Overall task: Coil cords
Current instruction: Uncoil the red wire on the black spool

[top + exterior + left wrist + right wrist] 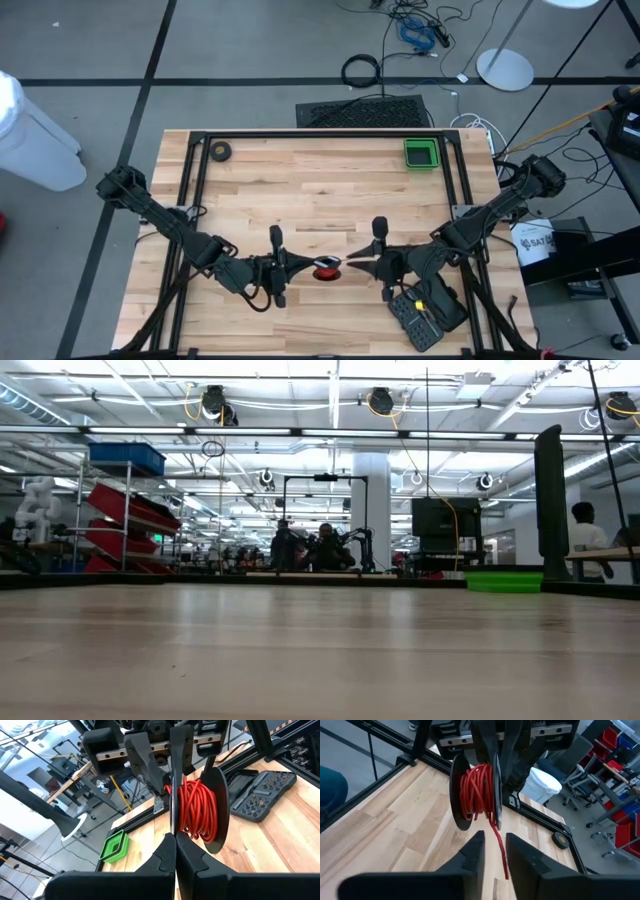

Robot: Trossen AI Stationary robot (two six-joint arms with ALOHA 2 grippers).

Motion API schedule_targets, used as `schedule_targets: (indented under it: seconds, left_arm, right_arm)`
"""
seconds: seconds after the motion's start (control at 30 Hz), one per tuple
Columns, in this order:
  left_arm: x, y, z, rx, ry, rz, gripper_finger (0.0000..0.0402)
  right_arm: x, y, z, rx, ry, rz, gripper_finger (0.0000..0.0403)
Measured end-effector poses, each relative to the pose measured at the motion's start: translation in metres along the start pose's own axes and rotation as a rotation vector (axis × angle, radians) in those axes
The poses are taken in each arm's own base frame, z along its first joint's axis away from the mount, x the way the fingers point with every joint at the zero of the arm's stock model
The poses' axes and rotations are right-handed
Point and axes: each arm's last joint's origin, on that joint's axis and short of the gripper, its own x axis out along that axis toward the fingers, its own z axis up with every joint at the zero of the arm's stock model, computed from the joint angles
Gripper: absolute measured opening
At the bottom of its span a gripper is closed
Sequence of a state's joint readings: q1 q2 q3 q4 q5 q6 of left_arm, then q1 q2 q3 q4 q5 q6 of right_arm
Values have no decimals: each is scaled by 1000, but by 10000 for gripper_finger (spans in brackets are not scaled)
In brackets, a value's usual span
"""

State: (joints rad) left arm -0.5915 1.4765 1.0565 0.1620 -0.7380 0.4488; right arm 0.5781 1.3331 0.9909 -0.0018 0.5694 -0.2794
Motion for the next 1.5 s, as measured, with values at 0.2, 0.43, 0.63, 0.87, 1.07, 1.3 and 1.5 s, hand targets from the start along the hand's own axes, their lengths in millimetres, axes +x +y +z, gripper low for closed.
schedule_targets:
  seconds: [0.2,0.43,0.63,0.87,1.07,1.3,1.5]
  left_arm:
    - [0,0,0,-1,0,0,0]
    - [0,0,1,-8,-8,4,0]
    - [0,1,2,-14,-14,6,0]
    - [-1,2,8,-57,-86,-24,0]
    - [-1,2,11,-77,-137,-62,0]
    - [-2,3,17,-112,-215,-100,0]
    - [-3,3,19,-118,-229,-107,0]
  right_arm:
    - [0,1,0,4,-10,43,5]
    - [0,1,0,16,-10,46,1]
    - [4,1,-3,19,13,46,1]
    - [21,0,-15,20,78,35,0]
    - [36,-2,-19,54,56,67,0]
    - [60,1,-24,63,-8,108,0]
    - [69,-2,-27,67,-30,86,0]
